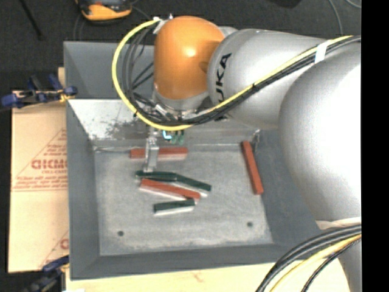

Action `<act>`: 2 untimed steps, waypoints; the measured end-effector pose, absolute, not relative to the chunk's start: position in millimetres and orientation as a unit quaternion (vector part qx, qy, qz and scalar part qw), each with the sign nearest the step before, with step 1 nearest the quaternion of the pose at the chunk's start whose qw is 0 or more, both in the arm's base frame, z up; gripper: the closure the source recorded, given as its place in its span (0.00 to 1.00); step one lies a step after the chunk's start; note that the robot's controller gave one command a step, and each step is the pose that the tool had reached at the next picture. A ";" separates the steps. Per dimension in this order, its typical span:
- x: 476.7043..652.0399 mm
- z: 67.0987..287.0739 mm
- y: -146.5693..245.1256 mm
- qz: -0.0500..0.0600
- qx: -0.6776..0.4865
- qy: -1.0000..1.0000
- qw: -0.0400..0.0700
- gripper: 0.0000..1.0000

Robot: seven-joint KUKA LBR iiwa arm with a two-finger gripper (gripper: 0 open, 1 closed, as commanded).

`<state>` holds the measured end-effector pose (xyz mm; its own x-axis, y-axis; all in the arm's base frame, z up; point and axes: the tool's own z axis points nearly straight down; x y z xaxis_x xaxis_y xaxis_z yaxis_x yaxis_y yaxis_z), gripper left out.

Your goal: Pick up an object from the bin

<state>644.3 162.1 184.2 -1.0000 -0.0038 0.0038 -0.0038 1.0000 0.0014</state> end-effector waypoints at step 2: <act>634.5 104.6 126.9 -0.002 -0.016 -1.000 -0.004 0.00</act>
Offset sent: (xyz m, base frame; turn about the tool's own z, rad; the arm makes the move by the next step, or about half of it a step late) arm -0.0161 -0.0493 -0.1142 0.0485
